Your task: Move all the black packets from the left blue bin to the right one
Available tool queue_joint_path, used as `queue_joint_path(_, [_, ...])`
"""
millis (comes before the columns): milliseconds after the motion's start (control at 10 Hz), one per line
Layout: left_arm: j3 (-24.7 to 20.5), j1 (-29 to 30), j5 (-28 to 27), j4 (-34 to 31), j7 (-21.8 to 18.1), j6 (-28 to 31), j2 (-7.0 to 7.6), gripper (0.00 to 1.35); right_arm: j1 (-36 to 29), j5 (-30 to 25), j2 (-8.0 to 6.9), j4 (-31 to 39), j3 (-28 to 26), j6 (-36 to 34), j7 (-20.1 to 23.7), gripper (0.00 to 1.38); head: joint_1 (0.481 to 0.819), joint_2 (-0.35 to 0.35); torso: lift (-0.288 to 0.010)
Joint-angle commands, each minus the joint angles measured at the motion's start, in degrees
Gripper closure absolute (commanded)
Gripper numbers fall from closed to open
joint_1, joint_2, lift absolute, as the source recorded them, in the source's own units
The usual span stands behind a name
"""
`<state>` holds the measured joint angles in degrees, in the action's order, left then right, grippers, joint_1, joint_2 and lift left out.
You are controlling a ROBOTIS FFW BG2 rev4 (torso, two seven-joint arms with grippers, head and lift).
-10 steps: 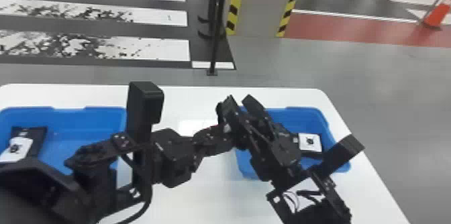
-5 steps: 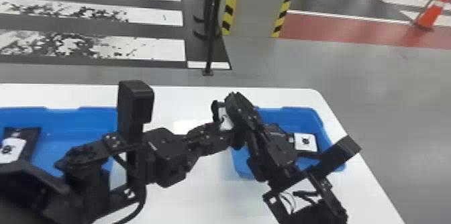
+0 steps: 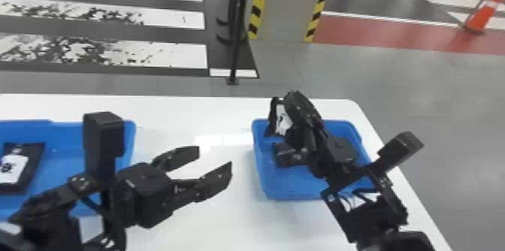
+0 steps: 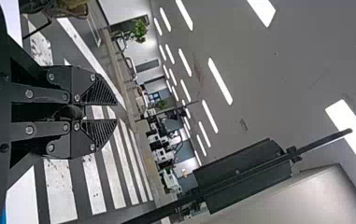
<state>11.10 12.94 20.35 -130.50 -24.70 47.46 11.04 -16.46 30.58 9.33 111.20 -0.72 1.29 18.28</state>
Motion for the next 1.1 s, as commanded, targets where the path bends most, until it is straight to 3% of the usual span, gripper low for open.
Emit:
queue_joint_path(0, [-4.13,3.37,-0.70,-3.31,0.00,-0.50,-0.93,0.25,4.09,-2.82,1.04,-5.80,-2.94,-1.28,0.00,1.27,0.695,-0.225,-0.140])
queue_joint_path(200, [-9.61,6.18,-2.07,-5.98,0.00,-0.22,-1.81,0.25,9.29,-7.96,1.21,-14.66,-5.79,-1.43,0.00,1.22,0.695,-0.223,-0.140])
queue_joint_path(300, [-11.78,7.02,-3.67,-7.10,0.00,0.63,-2.08,0.25,11.40,-9.79,1.13,-18.74,-6.94,-1.85,0.00,0.95,0.695,-0.220,-0.140])
queue_joint_path(400, [-13.15,7.31,-4.35,-7.53,0.00,1.05,-2.08,0.25,11.54,-13.79,0.51,-19.44,-9.68,-1.99,-0.17,0.44,0.695,-0.215,-0.140])
queue_joint_path(500, [-14.07,7.59,-5.04,-7.53,0.00,1.19,-2.25,0.25,9.72,-15.39,0.07,-17.19,-10.71,-1.99,-0.44,0.18,0.695,-0.215,-0.140])
queue_joint_path(600, [-15.55,7.73,-6.98,-7.53,0.09,1.47,-2.78,0.25,5.50,-16.76,-0.54,-12.27,-10.71,-1.99,-1.05,0.10,0.695,-0.219,-0.140])
queue_joint_path(700, [-16.92,7.59,-9.38,-7.53,0.44,2.60,-3.13,0.25,1.14,-19.04,-1.25,-6.65,-10.71,-1.99,-1.49,0.11,0.695,-0.213,-0.140])
queue_joint_path(1000, [-22.98,6.74,-15.44,-5.14,2.02,4.99,-4.19,0.25,-11.38,-20.18,-4.59,6.71,-9.91,-1.00,-2.64,0.11,0.695,-0.123,-0.140])
